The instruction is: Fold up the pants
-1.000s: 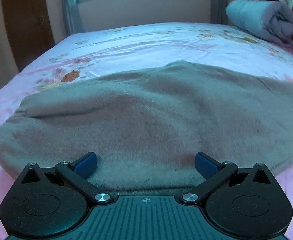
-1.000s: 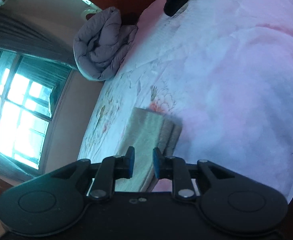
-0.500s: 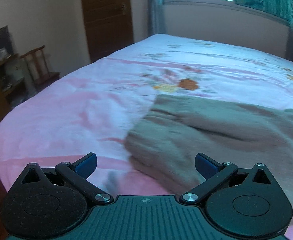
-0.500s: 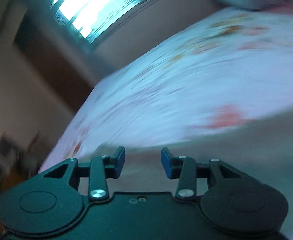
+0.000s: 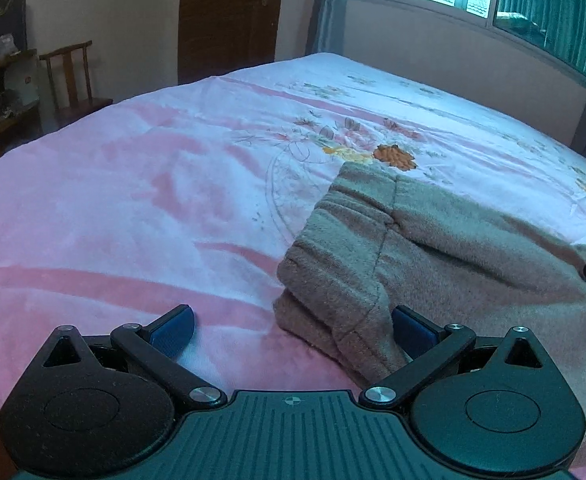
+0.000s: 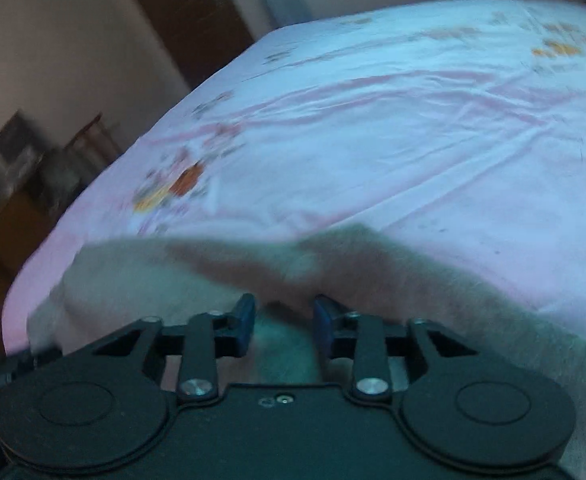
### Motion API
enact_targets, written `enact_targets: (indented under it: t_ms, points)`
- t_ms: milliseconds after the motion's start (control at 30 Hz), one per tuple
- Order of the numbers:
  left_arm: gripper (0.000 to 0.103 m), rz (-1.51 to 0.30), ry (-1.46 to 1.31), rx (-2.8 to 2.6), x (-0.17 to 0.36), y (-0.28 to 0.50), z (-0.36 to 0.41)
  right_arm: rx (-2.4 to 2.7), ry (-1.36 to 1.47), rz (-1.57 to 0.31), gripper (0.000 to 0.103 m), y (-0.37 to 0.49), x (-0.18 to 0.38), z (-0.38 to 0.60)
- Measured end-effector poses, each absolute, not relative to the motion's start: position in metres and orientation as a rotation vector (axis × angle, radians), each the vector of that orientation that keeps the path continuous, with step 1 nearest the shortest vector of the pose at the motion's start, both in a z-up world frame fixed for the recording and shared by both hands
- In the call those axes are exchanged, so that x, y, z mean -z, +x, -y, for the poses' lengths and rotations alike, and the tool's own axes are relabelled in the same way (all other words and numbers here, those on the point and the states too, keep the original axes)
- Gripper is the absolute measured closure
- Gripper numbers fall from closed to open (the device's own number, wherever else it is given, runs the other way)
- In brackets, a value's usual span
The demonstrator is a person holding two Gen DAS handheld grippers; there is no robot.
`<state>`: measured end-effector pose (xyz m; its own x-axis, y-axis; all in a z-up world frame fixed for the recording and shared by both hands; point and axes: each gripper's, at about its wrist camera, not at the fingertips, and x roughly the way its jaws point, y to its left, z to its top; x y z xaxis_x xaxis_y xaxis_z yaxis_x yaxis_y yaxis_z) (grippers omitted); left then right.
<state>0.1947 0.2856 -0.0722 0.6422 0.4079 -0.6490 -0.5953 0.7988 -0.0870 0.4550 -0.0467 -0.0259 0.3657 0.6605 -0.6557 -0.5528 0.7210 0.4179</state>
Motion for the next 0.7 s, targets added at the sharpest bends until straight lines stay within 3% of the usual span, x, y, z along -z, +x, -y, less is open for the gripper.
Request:
enact_targets:
  t_ms: [67, 133, 300, 467, 600, 700]
  points:
    - [0.000, -0.646, -0.313, -0.589, 0.069, 0.194, -0.286, -0.802, 0.119, -0.917, 0.086, 0.456, 0.021, 0.050]
    - [0.000, -0.620, -0.278, -0.607, 0.064, 0.190, -0.281, -0.791, 0.107, -0.853, 0.070, 0.451, 0.005, 0.063]
    - [0.000, -0.585, -0.246, -0.654, 0.057, 0.189, -0.277, -0.702, 0.100, -0.810, 0.070, 0.465, -0.005, 0.076]
    - [0.000, -0.636, -0.316, -0.635, 0.069, 0.192, -0.289, -0.631, -0.064, -0.866, 0.071, 0.476, 0.021, 0.049]
    - [0.000, -0.655, -0.273, -0.642, 0.060, 0.194, -0.283, -0.642, 0.042, -0.802, 0.070, 0.464, 0.000, 0.068]
    - [0.000, -0.654, -0.236, -0.649, 0.053, 0.192, -0.277, -0.630, 0.109, -0.764, 0.059, 0.444, -0.021, 0.104]
